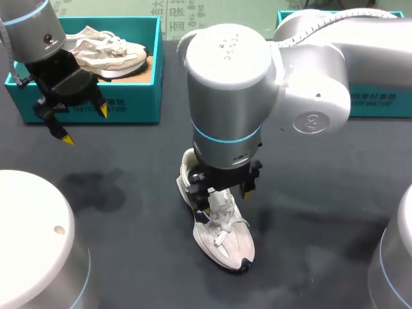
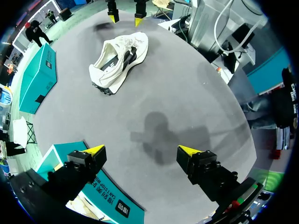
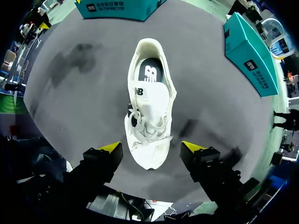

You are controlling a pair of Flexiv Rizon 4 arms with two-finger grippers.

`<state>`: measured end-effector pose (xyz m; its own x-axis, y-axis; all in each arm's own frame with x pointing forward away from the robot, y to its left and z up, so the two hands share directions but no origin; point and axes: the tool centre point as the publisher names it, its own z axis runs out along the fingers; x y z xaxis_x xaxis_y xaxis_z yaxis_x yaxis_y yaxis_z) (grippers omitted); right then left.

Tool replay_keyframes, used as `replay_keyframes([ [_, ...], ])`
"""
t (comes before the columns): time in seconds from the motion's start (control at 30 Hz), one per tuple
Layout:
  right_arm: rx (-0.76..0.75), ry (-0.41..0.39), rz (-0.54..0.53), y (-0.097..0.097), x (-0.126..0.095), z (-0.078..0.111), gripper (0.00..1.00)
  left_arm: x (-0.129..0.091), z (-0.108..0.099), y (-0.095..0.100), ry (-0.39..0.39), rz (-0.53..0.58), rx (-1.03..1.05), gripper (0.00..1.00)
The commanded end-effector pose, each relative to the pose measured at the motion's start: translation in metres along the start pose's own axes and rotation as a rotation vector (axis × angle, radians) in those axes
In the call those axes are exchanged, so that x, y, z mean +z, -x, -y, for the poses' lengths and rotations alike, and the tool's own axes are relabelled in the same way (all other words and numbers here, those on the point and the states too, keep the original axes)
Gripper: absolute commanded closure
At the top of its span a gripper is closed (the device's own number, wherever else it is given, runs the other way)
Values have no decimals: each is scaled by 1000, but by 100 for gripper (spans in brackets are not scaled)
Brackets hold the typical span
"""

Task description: Take the shoe out of the shoebox, open the shoe tongue, remove and reinsert the insole, then place the shoe into the shoebox

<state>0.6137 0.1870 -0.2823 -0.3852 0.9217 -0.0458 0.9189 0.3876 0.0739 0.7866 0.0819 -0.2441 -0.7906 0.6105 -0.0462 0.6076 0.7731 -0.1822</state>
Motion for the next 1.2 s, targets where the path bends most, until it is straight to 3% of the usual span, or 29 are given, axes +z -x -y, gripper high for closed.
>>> replay_keyframes([
  [0.03,-30,-3,-35,12,5,-4,36,0,0,-1,3,1,0,0],
  [0.1,-44,4,-46,15,8,-9,38,0,0,-1,3,1,0,0],
  [0.13,-63,8,-54,16,10,-13,49,0,0,-1,3,1,0,0],
  [0.17,-77,2,-55,17,10,-16,52,0,0,-1,3,1,0,0],
  [0.43,-128,13,-101,20,20,-28,52,0,0,-1,3,1,0,0],
  [0.83,-166,4,-144,0,38,-50,49,0,0,-1,3,1,0,0],
  [1.2,-181,6,-164,-4,63,-75,48,0,0,-1,3,1,0,0],
])
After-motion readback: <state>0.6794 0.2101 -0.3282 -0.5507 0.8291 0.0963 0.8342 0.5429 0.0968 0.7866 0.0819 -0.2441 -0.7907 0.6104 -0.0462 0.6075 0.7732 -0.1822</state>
